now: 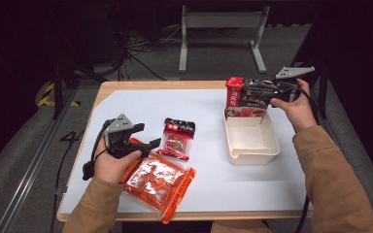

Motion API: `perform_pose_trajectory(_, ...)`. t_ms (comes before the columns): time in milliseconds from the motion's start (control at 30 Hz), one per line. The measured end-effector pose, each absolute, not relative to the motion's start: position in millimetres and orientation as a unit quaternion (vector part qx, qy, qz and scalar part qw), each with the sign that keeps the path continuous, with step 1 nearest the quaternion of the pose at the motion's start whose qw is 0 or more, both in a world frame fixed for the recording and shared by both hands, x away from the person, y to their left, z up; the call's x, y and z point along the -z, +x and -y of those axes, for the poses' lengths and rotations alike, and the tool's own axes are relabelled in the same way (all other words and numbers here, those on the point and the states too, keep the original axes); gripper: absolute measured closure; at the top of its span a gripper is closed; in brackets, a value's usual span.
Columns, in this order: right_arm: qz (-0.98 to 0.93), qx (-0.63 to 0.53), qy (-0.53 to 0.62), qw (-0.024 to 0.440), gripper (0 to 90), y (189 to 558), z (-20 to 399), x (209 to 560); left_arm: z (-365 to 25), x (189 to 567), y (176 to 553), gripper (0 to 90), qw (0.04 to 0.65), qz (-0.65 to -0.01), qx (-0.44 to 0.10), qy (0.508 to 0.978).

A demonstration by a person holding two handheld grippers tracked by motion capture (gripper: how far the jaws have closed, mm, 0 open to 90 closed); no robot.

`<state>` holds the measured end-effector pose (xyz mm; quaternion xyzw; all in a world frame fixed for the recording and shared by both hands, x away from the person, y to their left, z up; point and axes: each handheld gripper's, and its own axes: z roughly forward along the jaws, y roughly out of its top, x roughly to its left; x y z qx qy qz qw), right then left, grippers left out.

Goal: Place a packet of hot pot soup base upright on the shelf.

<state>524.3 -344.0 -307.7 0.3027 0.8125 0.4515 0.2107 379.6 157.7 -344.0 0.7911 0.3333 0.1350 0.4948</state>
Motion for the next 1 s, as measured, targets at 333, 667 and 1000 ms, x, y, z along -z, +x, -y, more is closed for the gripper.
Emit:
perform_pose_trajectory(333, -0.784, -0.473, 0.334, 0.223, 25.4, 508.0, 356.8, 303.3, -162.8, 345.8, 374.1, 10.7, 0.487, -0.326, -0.144, 0.797)
perform_pose_trajectory(667, -0.763, -0.493, 0.344, 0.237, 22.8, 482.0, 370.2, 295.0, -170.0, 348.6, 368.9, 3.5, 0.490, -0.327, -0.155, 0.793)
perform_pose_trajectory(1000, -0.762, -0.486, 0.346, 0.250, 24.5, 450.7, 366.9, 288.9, -182.2, 348.7, 366.0, 6.8, 0.476, -0.341, -0.152, 0.796)
